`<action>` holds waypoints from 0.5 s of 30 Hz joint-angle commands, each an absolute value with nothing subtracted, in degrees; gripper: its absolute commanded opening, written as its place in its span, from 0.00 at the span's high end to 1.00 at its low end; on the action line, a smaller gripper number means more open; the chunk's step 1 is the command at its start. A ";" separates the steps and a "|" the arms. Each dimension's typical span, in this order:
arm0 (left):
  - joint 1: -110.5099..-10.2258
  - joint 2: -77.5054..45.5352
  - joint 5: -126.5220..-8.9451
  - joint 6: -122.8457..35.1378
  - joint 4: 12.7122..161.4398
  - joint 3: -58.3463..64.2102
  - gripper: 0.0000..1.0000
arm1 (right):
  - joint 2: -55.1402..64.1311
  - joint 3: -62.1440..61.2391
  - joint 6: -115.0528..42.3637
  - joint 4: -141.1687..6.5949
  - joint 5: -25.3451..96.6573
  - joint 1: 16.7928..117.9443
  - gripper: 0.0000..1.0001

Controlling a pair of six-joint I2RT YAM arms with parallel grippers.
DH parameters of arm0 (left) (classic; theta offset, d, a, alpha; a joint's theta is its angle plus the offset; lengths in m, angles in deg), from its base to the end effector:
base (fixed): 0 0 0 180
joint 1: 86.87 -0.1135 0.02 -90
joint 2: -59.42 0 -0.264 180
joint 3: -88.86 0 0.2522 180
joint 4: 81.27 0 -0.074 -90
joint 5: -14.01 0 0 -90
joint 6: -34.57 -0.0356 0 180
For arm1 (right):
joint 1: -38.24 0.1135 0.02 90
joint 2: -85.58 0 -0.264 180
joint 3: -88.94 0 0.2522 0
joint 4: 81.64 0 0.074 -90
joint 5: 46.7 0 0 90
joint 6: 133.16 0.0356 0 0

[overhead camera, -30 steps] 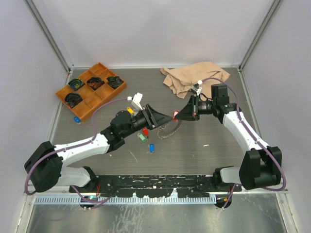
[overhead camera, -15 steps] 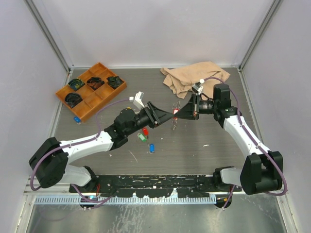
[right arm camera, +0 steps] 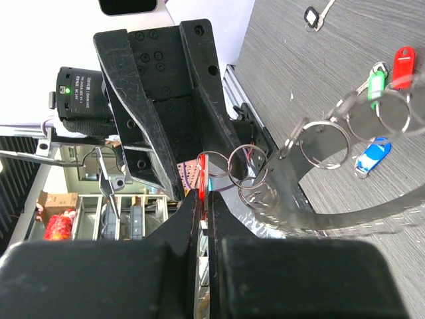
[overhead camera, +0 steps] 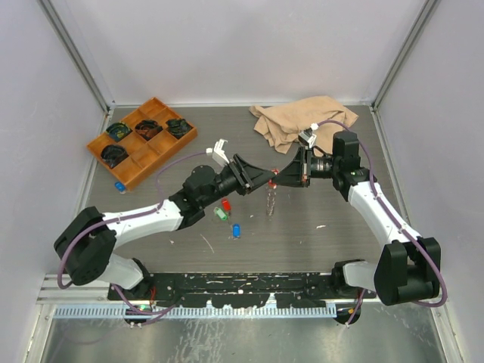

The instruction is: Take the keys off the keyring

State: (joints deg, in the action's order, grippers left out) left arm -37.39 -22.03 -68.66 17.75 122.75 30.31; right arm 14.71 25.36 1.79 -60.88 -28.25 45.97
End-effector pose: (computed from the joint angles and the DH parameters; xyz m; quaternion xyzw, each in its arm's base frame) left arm 0.2060 -0.2480 0.2786 -0.0988 0.6932 -0.6466 0.3026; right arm 0.2520 0.0683 0.2908 -0.0632 0.7553 0.6345 0.1518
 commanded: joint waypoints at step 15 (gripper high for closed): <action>-37.69 -26.78 -68.25 25.56 135.26 28.14 0.81 | 17.10 25.52 5.60 -67.89 -31.84 46.50 0.99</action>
State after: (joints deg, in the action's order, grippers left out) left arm -37.50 -26.40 -67.59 23.26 129.46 29.21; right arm 14.73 26.10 3.43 -62.71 -28.38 45.99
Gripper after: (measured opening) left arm 0.240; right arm 0.070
